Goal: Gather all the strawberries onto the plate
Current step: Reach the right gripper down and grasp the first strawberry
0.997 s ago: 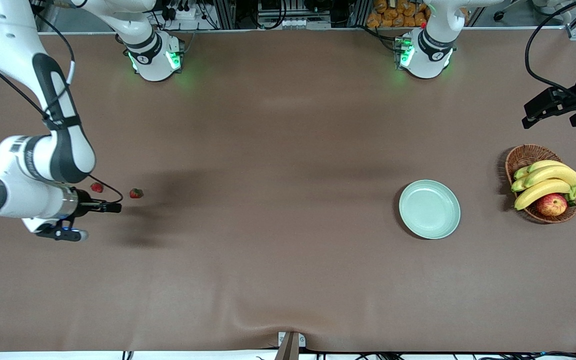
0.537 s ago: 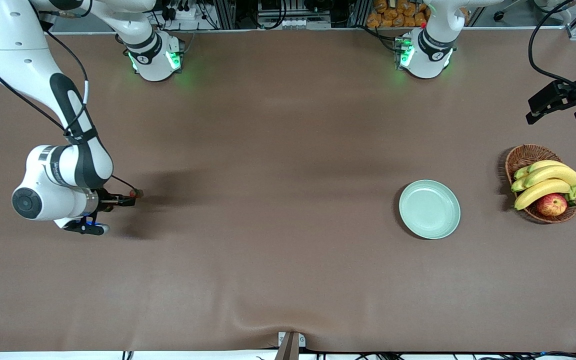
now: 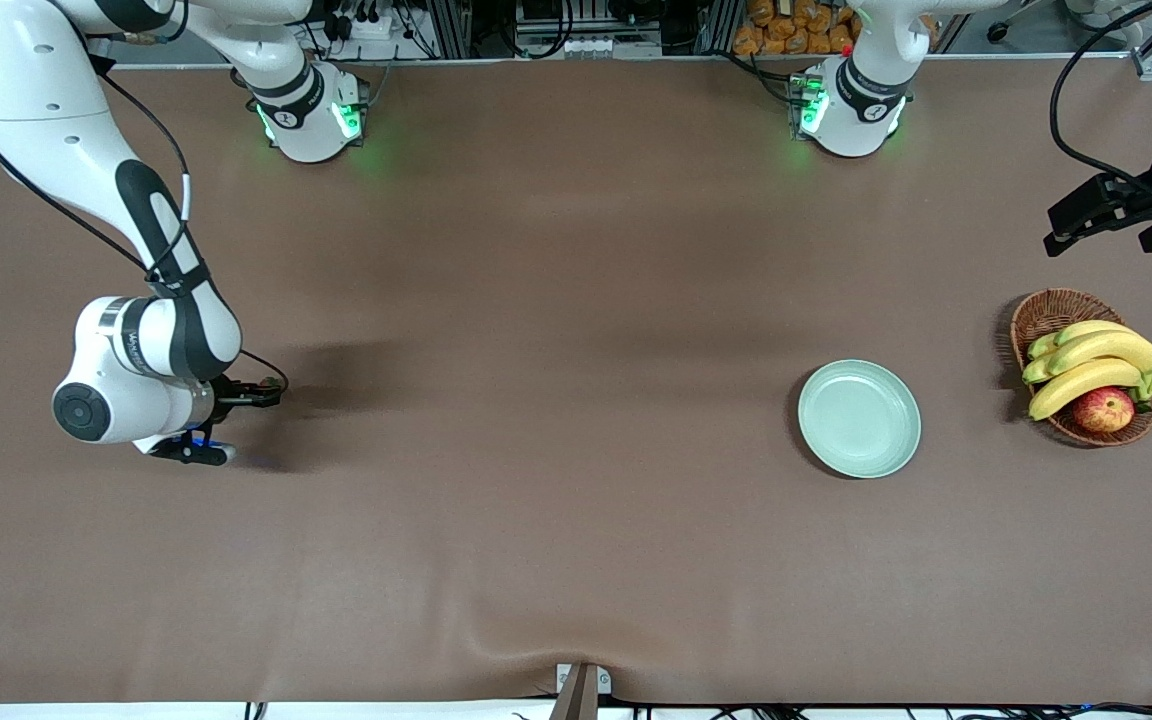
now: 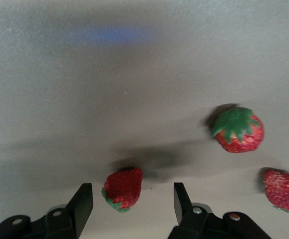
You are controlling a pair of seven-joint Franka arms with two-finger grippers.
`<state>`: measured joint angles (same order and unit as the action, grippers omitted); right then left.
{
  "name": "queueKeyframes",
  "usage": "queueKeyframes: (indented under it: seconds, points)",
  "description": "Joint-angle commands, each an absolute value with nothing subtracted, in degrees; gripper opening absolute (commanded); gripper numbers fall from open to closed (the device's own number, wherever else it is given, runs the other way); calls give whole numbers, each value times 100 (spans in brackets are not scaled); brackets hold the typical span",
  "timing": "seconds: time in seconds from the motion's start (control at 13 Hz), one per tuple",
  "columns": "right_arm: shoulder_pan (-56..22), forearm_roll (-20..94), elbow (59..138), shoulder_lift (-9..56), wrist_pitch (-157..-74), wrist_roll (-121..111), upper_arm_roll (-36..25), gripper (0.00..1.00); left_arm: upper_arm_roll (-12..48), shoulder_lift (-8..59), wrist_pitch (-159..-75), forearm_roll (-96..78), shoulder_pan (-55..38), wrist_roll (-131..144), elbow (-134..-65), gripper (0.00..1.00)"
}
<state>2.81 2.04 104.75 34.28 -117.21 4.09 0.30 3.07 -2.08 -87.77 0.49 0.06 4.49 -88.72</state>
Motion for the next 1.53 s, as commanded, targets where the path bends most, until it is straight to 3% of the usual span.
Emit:
queueKeyframes:
  seconds: [0.0,0.15,0.46,0.54,0.77,1.07,1.46]
  points:
    - [220,246,10538,3480,-11733,440,26,68,352,-229,-8745,-79,9,466,-8833,100]
    - [194,246,10538,3480,-11751,440,26,60,352,-229,-8745,-79,9,466,-8824,100]
    - [158,255,10503,3472,-11795,439,26,9,325,-202,-8640,-79,62,413,-8877,100]
    - [115,255,10477,3454,-11795,439,26,0,316,-193,-8640,-70,62,448,-8877,100]
    - [-157,281,10048,3305,-11760,483,44,0,299,-176,-8631,-62,62,448,-8877,100]
    - [-1385,815,9581,3296,-11804,1580,44,0,299,-167,-8622,-44,62,492,-8894,100]
    - [-2959,2134,9475,3585,-13137,1837,35,0,299,-132,-8675,-53,105,492,-8877,100]
